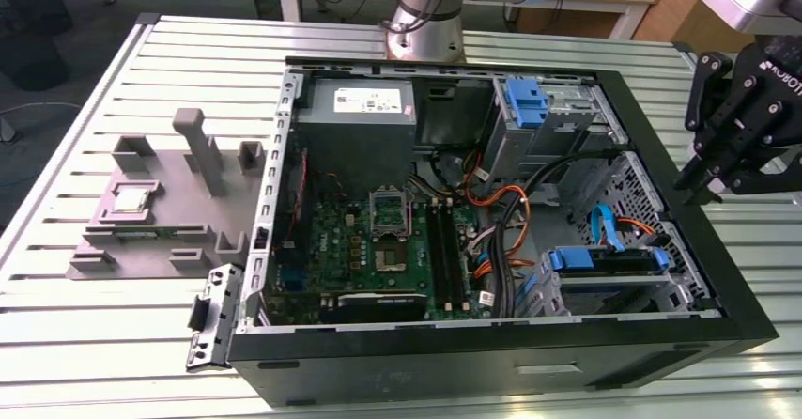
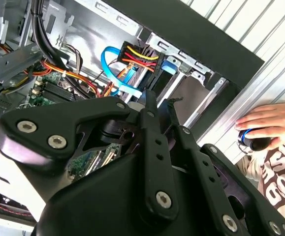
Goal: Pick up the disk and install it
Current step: 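Insert the second disk wire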
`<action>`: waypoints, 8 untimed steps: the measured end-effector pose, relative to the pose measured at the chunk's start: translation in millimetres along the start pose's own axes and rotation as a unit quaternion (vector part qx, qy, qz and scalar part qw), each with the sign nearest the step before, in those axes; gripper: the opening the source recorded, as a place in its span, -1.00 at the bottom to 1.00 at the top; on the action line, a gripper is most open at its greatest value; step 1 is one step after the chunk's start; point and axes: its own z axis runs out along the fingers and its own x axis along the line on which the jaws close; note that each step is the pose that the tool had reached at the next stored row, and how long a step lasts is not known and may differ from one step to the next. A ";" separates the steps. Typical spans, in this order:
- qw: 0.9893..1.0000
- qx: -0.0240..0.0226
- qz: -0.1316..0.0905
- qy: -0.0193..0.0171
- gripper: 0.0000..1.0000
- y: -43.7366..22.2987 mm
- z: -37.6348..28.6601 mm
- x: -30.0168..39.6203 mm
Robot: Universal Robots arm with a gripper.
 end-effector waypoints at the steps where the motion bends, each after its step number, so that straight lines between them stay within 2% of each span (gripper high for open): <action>1: 1.000 0.000 0.000 0.000 -0.53 -1.5 0.7 0.0; 8: 1.000 -0.001 0.000 0.000 -0.53 -4.1 11.1 -0.2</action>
